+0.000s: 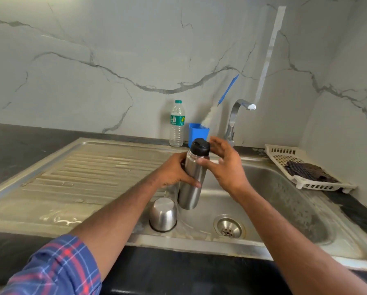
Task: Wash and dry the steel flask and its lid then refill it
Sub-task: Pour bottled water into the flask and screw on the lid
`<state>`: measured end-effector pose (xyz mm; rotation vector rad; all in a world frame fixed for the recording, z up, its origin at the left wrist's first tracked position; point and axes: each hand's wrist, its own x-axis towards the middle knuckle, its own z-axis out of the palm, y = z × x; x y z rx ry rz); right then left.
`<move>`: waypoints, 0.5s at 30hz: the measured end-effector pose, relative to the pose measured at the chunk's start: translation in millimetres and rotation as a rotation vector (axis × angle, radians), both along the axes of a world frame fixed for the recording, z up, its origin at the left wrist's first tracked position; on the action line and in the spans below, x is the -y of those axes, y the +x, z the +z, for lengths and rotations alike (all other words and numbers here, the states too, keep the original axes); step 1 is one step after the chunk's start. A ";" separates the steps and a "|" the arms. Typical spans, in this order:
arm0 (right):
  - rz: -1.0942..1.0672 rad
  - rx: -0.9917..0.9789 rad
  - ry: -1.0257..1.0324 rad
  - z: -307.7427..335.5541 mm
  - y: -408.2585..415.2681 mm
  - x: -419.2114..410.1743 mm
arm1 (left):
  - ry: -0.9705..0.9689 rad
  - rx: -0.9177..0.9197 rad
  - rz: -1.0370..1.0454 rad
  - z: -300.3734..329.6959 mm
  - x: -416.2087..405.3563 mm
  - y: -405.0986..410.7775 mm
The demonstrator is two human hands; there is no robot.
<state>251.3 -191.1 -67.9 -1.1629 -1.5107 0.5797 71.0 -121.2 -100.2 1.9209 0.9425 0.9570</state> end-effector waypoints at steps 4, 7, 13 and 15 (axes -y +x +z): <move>-0.154 0.121 0.094 -15.3 -6.0 32.7 | -0.017 -0.013 0.020 0.1 6.9 -5.8; -0.146 0.273 0.167 -15.8 -17.2 55.8 | -0.014 0.031 0.041 0.6 10.0 -11.9; 0.163 0.502 -0.047 -13.8 -44.8 76.3 | 0.022 0.048 0.106 1.7 13.4 -15.0; 0.228 0.600 -0.091 -21.6 -53.3 75.4 | 0.022 0.036 0.119 1.0 12.9 -14.8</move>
